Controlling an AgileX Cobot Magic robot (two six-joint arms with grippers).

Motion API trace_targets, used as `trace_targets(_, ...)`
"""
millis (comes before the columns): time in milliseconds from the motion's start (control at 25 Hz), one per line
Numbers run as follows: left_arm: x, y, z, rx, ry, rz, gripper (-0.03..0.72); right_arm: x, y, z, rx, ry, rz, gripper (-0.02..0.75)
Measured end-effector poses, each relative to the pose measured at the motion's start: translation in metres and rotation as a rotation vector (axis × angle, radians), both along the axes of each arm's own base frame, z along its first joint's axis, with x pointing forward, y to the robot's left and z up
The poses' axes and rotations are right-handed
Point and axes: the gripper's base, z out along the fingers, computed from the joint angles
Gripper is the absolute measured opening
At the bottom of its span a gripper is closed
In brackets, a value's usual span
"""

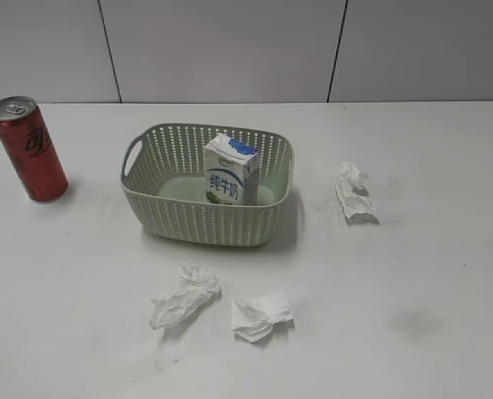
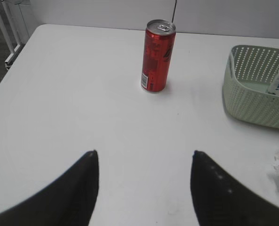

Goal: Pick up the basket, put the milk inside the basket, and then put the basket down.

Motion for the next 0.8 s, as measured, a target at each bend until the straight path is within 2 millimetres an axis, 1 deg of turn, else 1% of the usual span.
trace_targets(360, 0.0, 0.0, 0.0001, 0.0, -0.001, 0.0, 0.448, 0.0, 0.0, 0.0, 0.0, 0.0, 0.0, 0.573)
trace_targets(800, 0.0, 0.0, 0.0001, 0.0, -0.001, 0.0, 0.445, 0.0, 0.0, 0.0, 0.0, 0.0, 0.0, 0.573)
